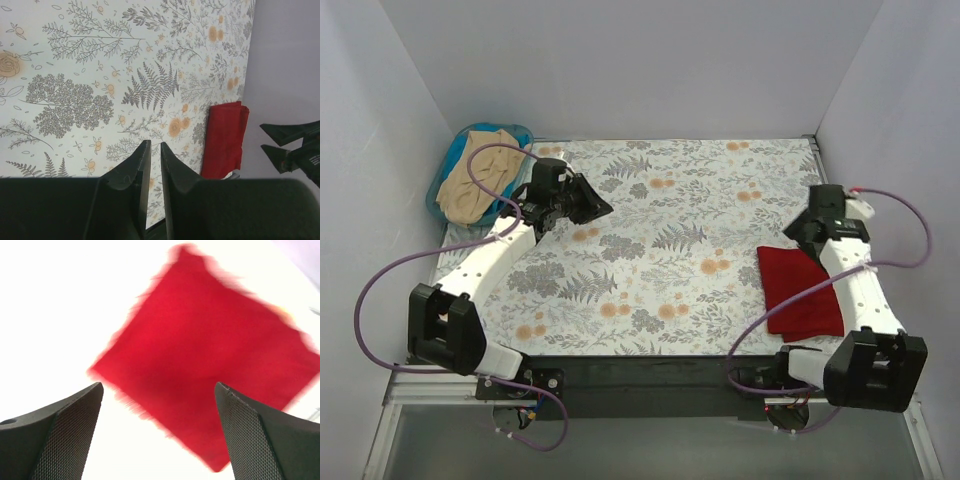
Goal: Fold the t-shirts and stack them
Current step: Reset both grippers
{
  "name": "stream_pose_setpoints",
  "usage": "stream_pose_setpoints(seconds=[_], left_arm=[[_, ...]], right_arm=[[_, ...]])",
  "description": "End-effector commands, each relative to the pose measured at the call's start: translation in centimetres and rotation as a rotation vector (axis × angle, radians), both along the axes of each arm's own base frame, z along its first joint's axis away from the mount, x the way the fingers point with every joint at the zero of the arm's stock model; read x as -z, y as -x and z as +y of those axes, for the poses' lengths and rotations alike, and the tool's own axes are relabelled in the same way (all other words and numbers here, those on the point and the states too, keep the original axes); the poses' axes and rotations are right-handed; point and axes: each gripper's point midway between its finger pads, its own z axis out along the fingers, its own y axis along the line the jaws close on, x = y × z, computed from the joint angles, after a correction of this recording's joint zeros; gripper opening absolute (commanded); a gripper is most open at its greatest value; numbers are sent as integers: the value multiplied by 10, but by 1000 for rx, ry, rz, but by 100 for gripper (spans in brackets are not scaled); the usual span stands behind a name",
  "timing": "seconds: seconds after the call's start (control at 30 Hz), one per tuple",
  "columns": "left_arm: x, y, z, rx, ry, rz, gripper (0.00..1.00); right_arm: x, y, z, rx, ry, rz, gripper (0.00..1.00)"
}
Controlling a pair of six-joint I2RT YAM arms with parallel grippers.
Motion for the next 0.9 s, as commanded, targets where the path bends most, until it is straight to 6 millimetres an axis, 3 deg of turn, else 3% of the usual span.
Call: stream_pose_setpoints(seconds=[0.0, 0.03, 0.1, 0.13, 0.2, 0.27, 0.33, 0.4, 0.5, 0.87], left_arm=[[-16, 12, 3, 18, 2, -44, 13], [-17, 14, 4, 20, 1, -51, 14], [-13, 17, 7, 24, -16, -50, 14], [-11, 18, 9, 19, -25, -51, 14], [-5, 21, 11, 17, -38, -40, 14], [-1, 21, 12, 16, -46, -36, 14], [3, 24, 13, 19, -54, -25, 14], [4, 26, 14, 22, -61, -23, 14], [7, 28, 16, 29, -77, -19, 14], [25, 35, 11, 67, -71, 31, 14]], right_arm=[[-28, -38, 82, -262, -7, -48, 98], [-41, -56, 126, -403, -7, -71, 98], [-53, -68, 172, -545, 29, -89, 98], [-63, -73, 218, -691, 49, -101, 98], [-60, -73, 287, -916, 7, -112, 98], [-71, -72, 327, -1048, -23, -157, 98], [-74, -53, 368, -1195, -72, -199, 98], [-72, -41, 392, -1289, -142, -258, 98], [-76, -32, 402, -1333, -200, -318, 98], [-86, -35, 380, -1262, -135, -363, 98]])
